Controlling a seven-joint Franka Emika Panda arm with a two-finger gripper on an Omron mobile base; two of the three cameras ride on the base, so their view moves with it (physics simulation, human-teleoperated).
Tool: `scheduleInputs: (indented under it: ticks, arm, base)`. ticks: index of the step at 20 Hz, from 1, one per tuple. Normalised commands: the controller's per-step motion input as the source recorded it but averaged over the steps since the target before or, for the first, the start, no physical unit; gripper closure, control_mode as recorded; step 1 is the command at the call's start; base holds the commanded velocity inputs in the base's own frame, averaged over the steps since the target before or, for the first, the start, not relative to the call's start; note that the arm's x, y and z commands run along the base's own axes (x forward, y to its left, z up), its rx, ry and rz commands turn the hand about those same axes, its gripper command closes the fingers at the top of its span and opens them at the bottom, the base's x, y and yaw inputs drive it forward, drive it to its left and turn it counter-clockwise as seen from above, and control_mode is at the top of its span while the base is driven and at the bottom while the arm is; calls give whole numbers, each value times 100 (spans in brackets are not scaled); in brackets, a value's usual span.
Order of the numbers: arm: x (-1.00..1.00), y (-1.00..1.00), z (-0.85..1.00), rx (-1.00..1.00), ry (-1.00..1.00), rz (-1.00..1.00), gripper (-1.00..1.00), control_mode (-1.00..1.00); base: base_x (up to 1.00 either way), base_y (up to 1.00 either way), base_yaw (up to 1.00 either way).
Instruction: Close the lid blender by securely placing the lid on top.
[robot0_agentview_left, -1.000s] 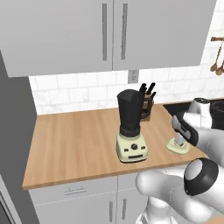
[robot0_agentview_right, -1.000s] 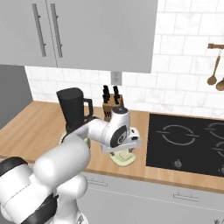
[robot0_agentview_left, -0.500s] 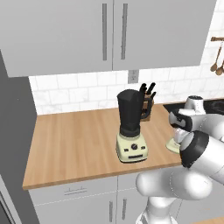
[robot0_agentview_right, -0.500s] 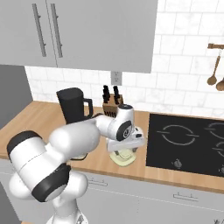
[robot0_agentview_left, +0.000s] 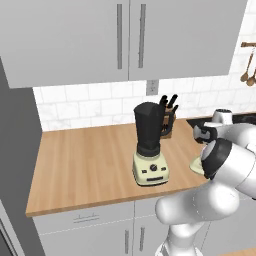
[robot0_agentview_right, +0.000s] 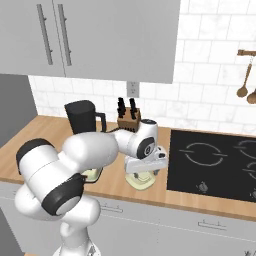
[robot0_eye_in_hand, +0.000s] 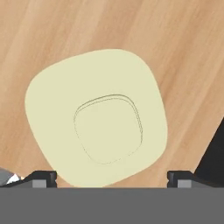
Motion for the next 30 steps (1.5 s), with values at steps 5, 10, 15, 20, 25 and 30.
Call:
scheduleInputs:
  ticks: [5, 10, 15, 20, 25, 30]
  arm:
    - [-8, 10, -1, 0, 0, 0, -100, -100]
    - [0, 20, 0, 0, 0, 0, -100, -100]
    - [0, 9, -8, 0, 0, 0, -100, -100]
    - [5, 0, -16, 0, 0, 0, -100, -100]
    - [16, 1, -5, 0, 0, 0, -100, -100]
    - [20, 0, 0, 0, -2, 0, -100, -100]
  base:
    - [0, 0, 0]
    - [0, 0, 0]
    - [0, 0, 0]
    - [0, 0, 0]
    - [0, 0, 0]
    - [0, 0, 0]
